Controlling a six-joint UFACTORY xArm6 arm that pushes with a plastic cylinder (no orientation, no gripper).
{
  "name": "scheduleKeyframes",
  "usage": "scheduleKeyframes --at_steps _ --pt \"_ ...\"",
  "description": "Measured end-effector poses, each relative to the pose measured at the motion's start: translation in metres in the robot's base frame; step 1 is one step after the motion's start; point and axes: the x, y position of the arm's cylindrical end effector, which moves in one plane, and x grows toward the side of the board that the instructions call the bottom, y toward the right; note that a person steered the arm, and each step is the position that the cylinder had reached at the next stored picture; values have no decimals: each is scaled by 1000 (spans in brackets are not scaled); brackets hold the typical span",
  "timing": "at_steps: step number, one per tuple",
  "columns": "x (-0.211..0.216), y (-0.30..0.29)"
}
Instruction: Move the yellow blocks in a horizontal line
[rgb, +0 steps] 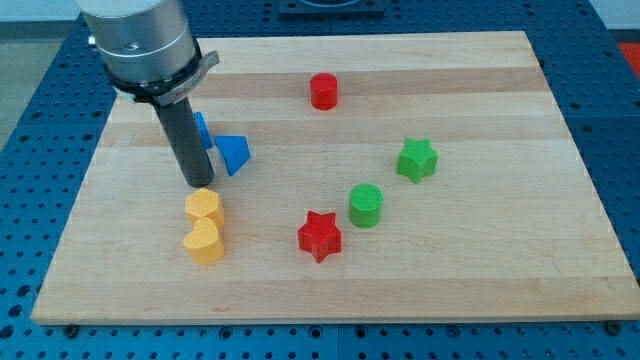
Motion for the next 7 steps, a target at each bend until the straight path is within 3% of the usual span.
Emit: scheduleKeyframes --at_steps 7 --pt "88 -6"
